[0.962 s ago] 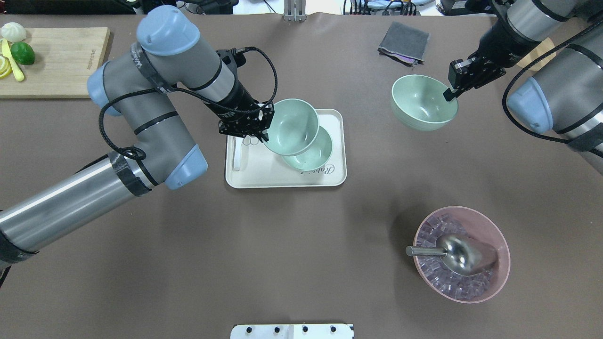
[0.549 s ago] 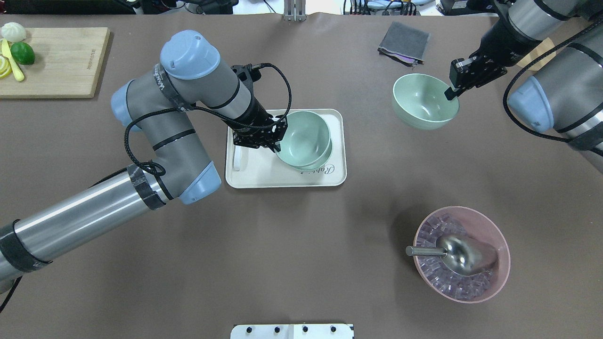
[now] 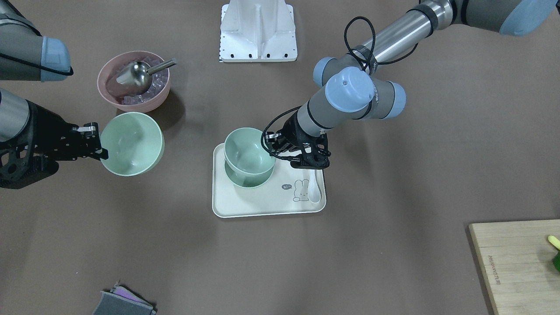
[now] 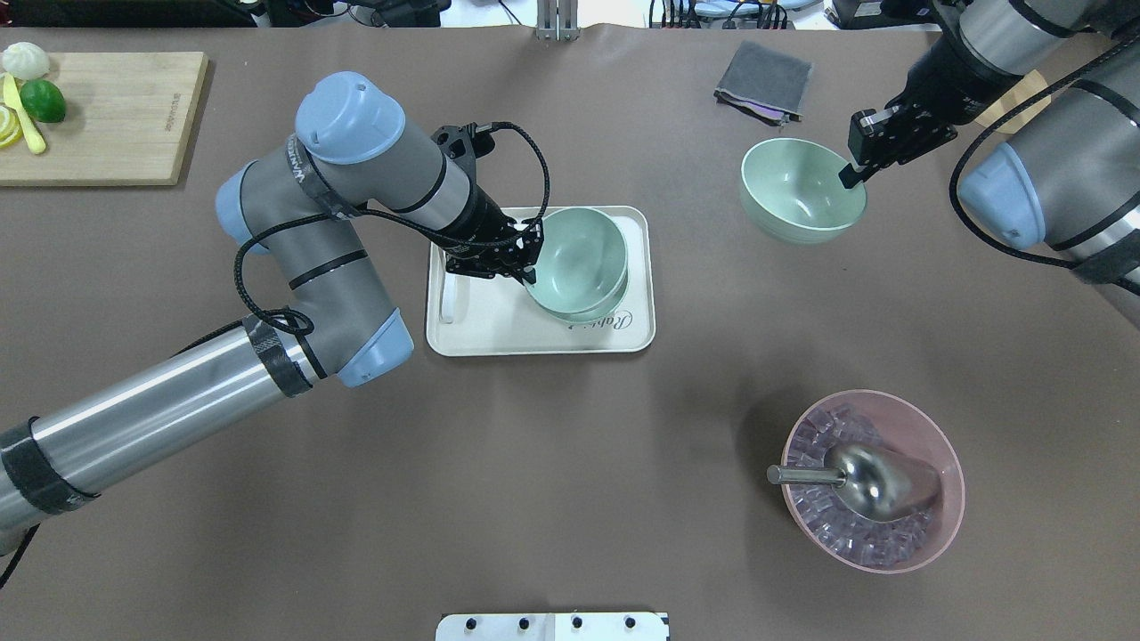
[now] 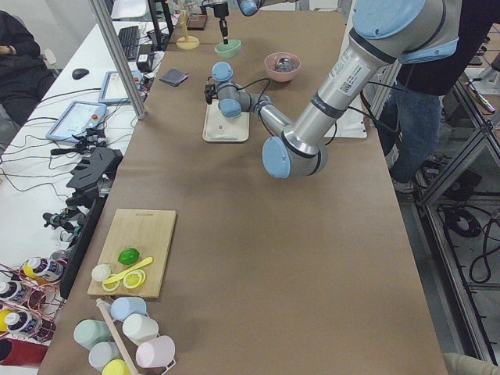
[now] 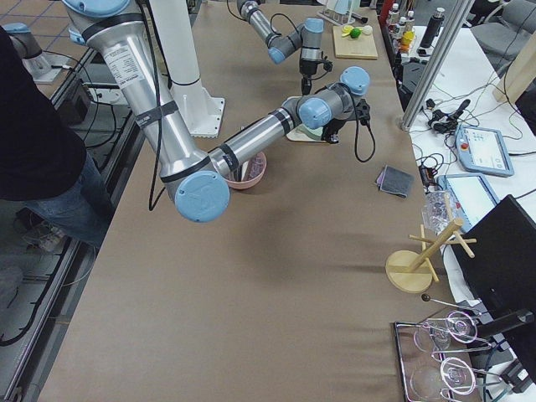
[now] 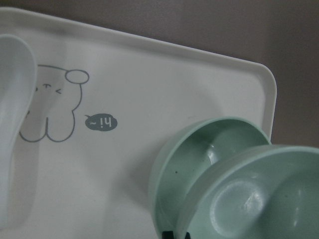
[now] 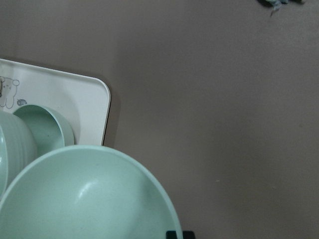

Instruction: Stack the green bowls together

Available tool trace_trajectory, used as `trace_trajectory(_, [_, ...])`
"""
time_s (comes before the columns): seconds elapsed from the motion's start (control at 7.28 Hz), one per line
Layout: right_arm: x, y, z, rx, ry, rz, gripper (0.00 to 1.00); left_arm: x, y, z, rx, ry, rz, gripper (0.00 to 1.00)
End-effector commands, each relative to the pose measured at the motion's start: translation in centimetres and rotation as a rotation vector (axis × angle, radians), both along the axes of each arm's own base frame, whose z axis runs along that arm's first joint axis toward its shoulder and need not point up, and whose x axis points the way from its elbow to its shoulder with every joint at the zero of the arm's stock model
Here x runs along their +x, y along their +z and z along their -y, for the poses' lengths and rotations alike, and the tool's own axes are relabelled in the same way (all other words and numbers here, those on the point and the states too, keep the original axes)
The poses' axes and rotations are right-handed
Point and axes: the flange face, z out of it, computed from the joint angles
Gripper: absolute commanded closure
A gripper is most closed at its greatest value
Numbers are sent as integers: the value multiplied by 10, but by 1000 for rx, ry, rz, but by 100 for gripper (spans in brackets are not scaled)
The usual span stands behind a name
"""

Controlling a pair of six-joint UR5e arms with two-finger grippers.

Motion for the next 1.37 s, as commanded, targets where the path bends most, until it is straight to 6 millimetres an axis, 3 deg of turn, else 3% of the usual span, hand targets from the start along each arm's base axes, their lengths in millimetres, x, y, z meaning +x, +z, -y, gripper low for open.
trace_trajectory(0.0, [0,0,0,0,0,0,100,0,2,1,9,-1,-11,95])
trace_trajectory(0.14, [0,0,0,0,0,0,100,-2,2,3,12,-6,-15,29])
trace_trajectory(0.27, [0,-1,0,1,-1,2,100,-2,0,5,9,-40,-16,2])
trace_trajectory(0.41, [0,-2,0,2,-1,2,100,-6,-2,7,2,-65,-25,2])
trace_trajectory(0.55, [-2,-8,1,-2,3,6,100,-29,-4,27,-7,-101,-22,2])
trace_trajectory(0.69, [-12,-29,2,-38,24,15,100,-59,-6,47,-34,-104,-23,2])
trace_trajectory(0.82, [-32,-47,-2,-103,46,14,100,-102,-8,70,-87,-69,-27,2])
trace_trajectory(1.1, [-62,-59,-10,-236,119,-18,100,-184,31,81,-141,-78,-35,2])
trace_trajectory(1.24, [-88,-63,-18,-223,130,-46,100,-222,37,94,-132,-77,-51,2])
